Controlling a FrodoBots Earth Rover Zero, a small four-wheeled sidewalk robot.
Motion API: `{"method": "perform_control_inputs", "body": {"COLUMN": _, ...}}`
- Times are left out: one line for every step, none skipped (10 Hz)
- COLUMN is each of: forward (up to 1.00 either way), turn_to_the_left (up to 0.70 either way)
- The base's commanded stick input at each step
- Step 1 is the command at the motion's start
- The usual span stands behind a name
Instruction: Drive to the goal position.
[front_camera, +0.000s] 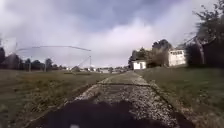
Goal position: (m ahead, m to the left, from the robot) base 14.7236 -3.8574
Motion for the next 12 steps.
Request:
{"method": "perform_control_inputs", "body": {"forward": 0.68, "turn_to_the_left": 0.00}}
{"method": "perform_control_inputs", "body": {"forward": 0.68, "turn_to_the_left": 0.00}}
{"method": "perform_control_inputs", "body": {"forward": 0.68, "turn_to_the_left": 0.00}}
{"method": "perform_control_inputs", "body": {"forward": 0.68, "turn_to_the_left": 0.00}}
{"method": "perform_control_inputs", "body": {"forward": 0.68, "turn_to_the_left": 0.00}}
{"method": "perform_control_inputs", "body": {"forward": 0.68, "turn_to_the_left": 0.00}}
{"method": "perform_control_inputs", "body": {"forward": 0.68, "turn_to_the_left": 0.00}}
{"method": "perform_control_inputs", "body": {"forward": 0.68, "turn_to_the_left": 0.00}}
{"method": "perform_control_inputs", "body": {"forward": 0.68, "turn_to_the_left": 0.00}}
{"method": "perform_control_inputs", "body": {"forward": 0.68, "turn_to_the_left": 0.00}}
{"method": "perform_control_inputs", "body": {"forward": 0.68, "turn_to_the_left": 0.00}}
{"method": "perform_control_inputs", "body": {"forward": 0.68, "turn_to_the_left": 0.00}}
